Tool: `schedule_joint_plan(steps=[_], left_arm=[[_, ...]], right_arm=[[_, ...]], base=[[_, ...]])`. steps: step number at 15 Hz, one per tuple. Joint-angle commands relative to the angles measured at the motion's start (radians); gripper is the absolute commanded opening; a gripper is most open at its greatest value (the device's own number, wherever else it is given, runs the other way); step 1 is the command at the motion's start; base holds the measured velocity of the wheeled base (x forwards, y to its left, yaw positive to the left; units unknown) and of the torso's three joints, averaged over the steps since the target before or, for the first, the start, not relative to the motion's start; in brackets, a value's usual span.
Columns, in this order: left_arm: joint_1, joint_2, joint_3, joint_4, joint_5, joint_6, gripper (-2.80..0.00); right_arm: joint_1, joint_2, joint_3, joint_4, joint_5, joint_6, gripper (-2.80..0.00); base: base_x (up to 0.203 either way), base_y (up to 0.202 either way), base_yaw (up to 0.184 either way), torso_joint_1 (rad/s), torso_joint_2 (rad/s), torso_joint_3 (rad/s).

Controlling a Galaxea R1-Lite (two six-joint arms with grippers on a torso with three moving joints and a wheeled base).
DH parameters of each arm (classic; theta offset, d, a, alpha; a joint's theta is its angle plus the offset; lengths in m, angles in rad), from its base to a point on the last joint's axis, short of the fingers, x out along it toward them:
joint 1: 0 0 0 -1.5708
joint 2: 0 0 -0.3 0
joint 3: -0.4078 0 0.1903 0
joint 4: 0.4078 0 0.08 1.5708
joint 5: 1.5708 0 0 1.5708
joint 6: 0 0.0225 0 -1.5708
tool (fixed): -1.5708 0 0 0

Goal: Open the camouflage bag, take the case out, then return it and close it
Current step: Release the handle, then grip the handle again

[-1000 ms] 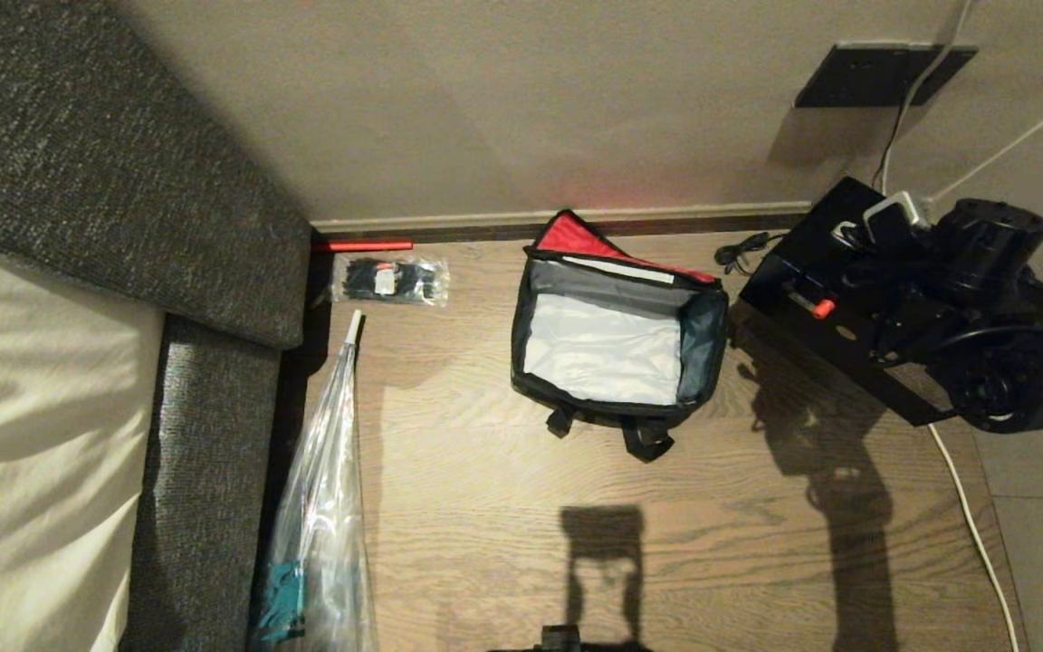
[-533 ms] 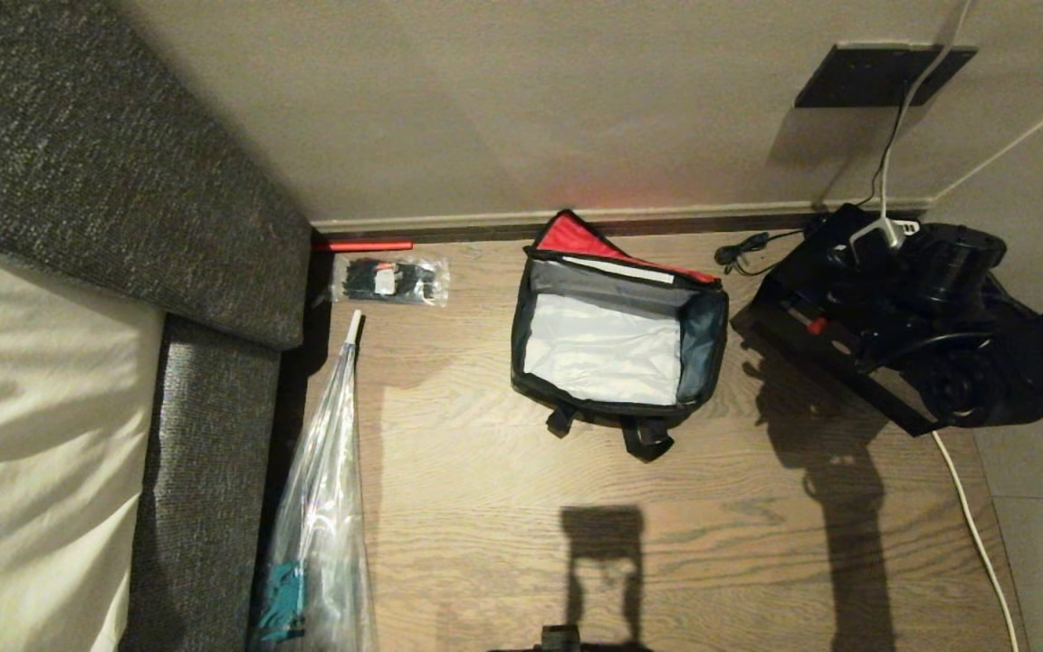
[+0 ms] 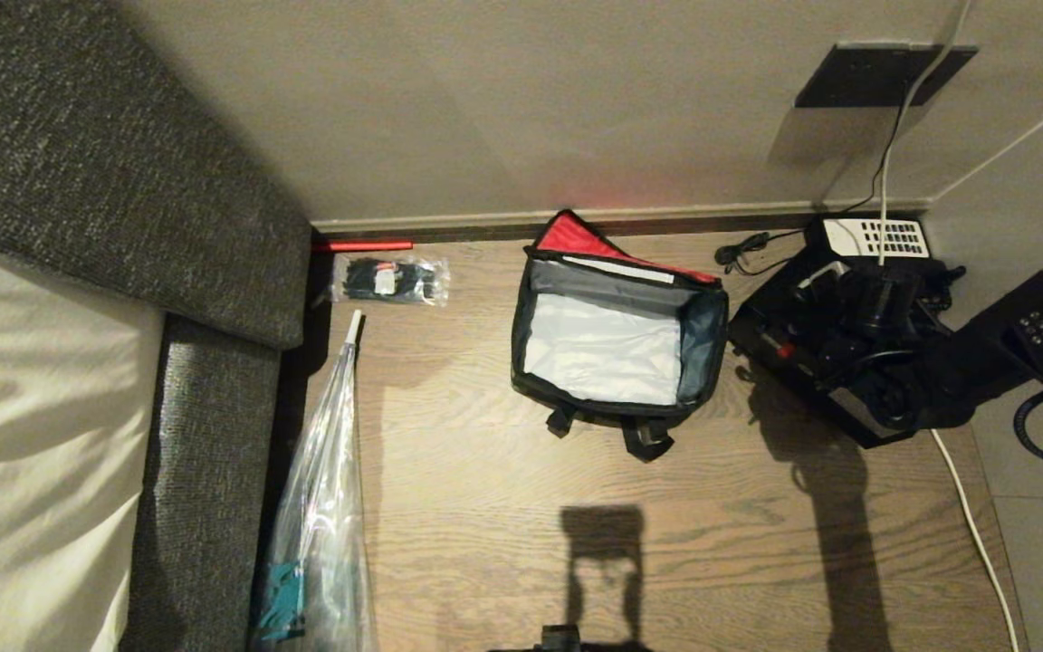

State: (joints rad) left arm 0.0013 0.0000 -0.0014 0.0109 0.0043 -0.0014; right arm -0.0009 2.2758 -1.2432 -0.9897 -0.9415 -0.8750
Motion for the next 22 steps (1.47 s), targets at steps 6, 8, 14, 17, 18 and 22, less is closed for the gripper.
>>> schedule_joint_plan(steps=[6, 8, 14, 17, 18, 22], left_arm=[[0.000, 0.000, 0.000, 0.000, 0.000, 0.000, -2.80], [0.000, 0.000, 0.000, 0.000, 0.000, 0.000, -2.80], [0.000, 0.000, 0.000, 0.000, 0.000, 0.000, -2.80], [0.000, 0.000, 0.000, 0.000, 0.000, 0.000, -2.80], [0.000, 0.000, 0.000, 0.000, 0.000, 0.000, -2.80], [0.000, 0.000, 0.000, 0.000, 0.000, 0.000, -2.80]], right_arm=[[0.004, 0.114, -0.042, 0.104, 0.034, 0.047, 0.00], [0.021, 0.109, -0.016, 0.124, 0.048, 0.078, 0.00], [0.097, -0.008, 0.110, 0.193, 0.100, 0.153, 0.00], [0.119, -0.152, 0.211, 0.207, 0.106, 0.158, 0.00], [0.122, -0.223, 0.251, 0.224, 0.111, 0.159, 0.00], [0.126, -0.633, 0.430, 0.382, 0.179, 0.171, -2.80]], base=[[0.000, 0.000, 0.000, 0.000, 0.00, 0.000], [0.000, 0.000, 0.000, 0.000, 0.00, 0.000], [0.000, 0.000, 0.000, 0.000, 0.00, 0.000], [0.000, 0.000, 0.000, 0.000, 0.00, 0.000], [0.000, 0.000, 0.000, 0.000, 0.00, 0.000], [0.000, 0.000, 0.000, 0.000, 0.00, 0.000]])
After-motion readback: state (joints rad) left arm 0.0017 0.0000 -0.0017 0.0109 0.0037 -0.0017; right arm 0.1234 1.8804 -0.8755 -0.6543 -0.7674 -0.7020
